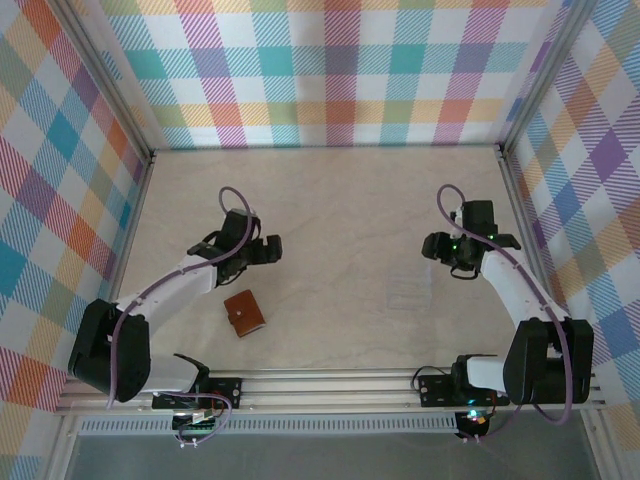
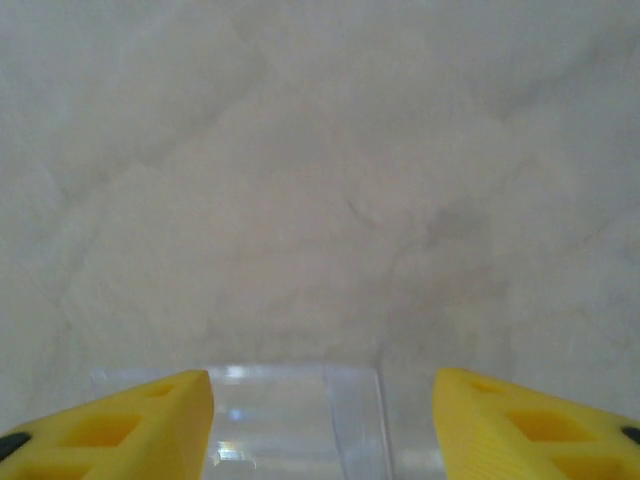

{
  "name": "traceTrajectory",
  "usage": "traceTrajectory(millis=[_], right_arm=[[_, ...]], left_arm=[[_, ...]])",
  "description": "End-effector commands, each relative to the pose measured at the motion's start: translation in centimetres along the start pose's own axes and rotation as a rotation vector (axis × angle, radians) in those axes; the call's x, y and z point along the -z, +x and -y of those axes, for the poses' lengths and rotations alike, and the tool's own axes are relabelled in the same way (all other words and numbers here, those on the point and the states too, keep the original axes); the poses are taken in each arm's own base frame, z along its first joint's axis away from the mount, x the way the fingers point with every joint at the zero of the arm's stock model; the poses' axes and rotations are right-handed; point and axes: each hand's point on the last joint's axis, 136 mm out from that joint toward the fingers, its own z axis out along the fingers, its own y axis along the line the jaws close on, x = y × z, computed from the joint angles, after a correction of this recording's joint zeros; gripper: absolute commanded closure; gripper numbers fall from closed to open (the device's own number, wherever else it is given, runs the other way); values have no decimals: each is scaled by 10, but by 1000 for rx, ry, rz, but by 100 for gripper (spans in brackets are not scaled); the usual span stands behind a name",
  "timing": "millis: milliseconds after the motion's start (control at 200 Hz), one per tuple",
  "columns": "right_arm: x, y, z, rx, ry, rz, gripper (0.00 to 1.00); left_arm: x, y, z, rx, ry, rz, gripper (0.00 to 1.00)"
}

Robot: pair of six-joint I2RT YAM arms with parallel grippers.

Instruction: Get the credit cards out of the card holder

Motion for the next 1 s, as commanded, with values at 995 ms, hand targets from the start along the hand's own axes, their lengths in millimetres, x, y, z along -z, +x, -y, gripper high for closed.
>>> traceTrajectory(millis=[995], right_arm=[[-34,26,-5,38,22,-181,89]], left_arm=[[-8,40,-9,48,-64,-158,0]])
